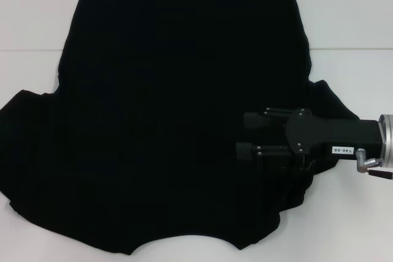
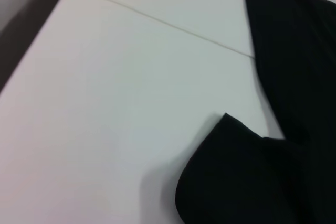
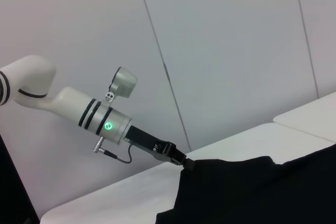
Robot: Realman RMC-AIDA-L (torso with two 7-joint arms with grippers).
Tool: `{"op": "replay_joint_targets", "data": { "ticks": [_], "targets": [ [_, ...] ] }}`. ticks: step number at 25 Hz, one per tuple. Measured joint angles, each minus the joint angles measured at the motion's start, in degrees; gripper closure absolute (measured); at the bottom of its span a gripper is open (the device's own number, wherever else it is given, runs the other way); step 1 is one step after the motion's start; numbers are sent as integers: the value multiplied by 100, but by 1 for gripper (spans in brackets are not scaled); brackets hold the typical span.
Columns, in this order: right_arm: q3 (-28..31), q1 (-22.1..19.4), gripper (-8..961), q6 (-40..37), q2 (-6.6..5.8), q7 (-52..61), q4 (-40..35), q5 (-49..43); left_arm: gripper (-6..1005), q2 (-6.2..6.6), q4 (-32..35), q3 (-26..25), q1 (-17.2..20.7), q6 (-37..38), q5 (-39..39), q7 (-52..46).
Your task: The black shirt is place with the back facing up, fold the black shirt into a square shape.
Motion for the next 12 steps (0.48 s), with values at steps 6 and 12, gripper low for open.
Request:
{"op": "replay_joint_targets", "data": {
  "ticks": [6,12],
  "targets": [
    [6,0,136,0,-1,2,0,4,1000,13,11,-106,7,-133,-13,0],
    [8,0,135,1,-1,2,0,4,1000,15,11,-167,20,-198,-13,0]
  ]
}}
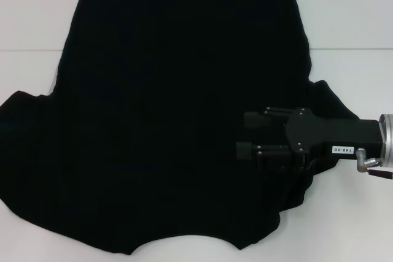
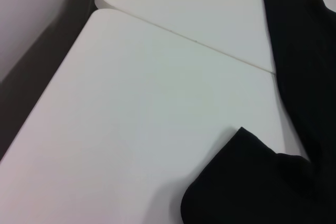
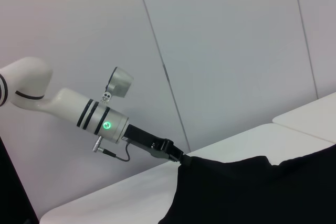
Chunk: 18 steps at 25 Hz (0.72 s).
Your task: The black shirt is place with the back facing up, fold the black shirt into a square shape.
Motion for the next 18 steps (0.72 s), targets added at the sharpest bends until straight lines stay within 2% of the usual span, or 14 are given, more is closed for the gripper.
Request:
{"op": "replay_joint_targets", "data": {
  "ticks": [13,18],
  "targets": [
    [7,-25,136,0,-19,1,0,0,999,0,-52,15,-22,74,-105,0],
    [15,-54,135,0,-41,-16,-5,0,998,9,-131,73,-120,582,-757,187]
  ]
}}
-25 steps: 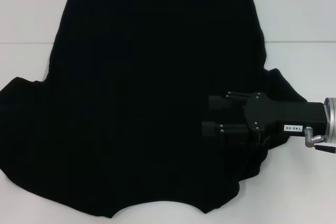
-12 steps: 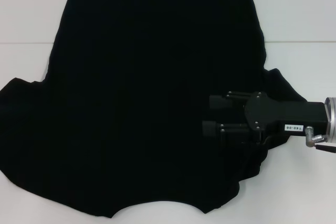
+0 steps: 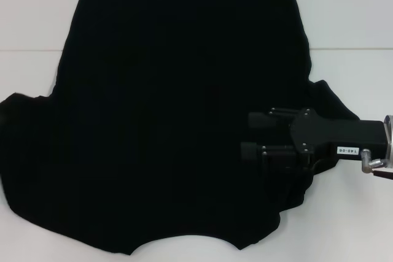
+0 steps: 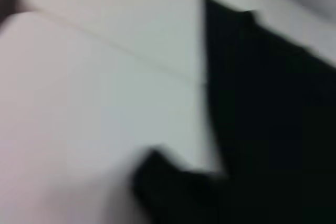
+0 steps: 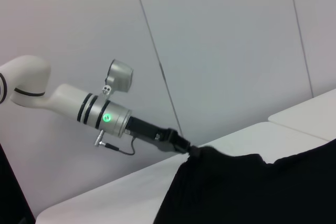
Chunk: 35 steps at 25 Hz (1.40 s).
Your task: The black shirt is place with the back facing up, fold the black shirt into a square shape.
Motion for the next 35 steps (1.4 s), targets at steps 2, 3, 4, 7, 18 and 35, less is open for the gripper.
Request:
{"op": "replay_joint_targets", "data": {
  "ticks": [2,3,4,7,18,35],
  "targets": [
    [8,-20,135,0,-6,-12,-2,0,998,17,-102,98,-111,219,-261,111],
    [9,-33,135,0,-9,-19,-2,-1,998,22,-198,234,-193,293,-360,151],
    [9,-42,136,-1,-11,-25,-3,0,999,21,-263,345,-248,338,-413,174],
    [14,-61,136,0,-20,-29,-5,-1,1000,-74,-485,960,-480,379,-536,267],
    [73,-95,135,-18,-29,-30,-8,-1,916,-369,-647,2547,-771,509,-664,569],
    [500,-62,135,567,-669,1988,-167,-23,481,-15,-795,567,-543,2731,-2035,1847]
  ]
}}
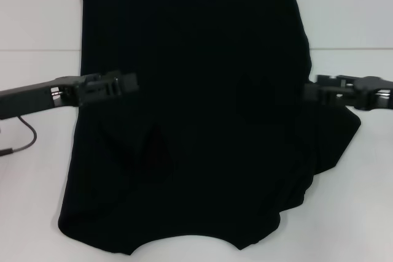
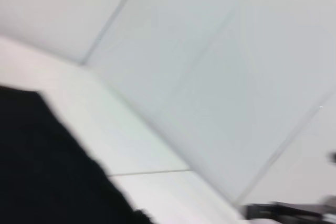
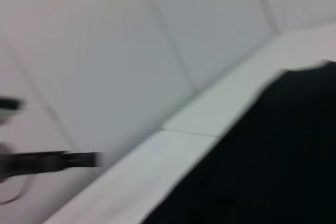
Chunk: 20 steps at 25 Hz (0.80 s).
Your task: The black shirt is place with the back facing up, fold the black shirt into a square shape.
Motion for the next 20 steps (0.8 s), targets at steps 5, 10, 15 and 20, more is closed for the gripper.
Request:
{"op": "replay_joint_targets", "data": {
  "ticks": [5,10,15,20],
  "targets": [
    [-36,113,136,372,-272,1558,-119,-663,284,-72,-301,57,103,540,-116,1011],
    [-55,211,136,632,-402,2736,-205,-1341,80,-330,-454,596,272,625,-117,2586],
    [-76,337,136,971,-429,3506,-218,-2104,48,-523,-551,1215,362,580,-115,3685],
    [-112,422,135,1233,-391,3826,-173,-2647,48,-525,-688,1469,318,520,-83,3948]
  ]
}}
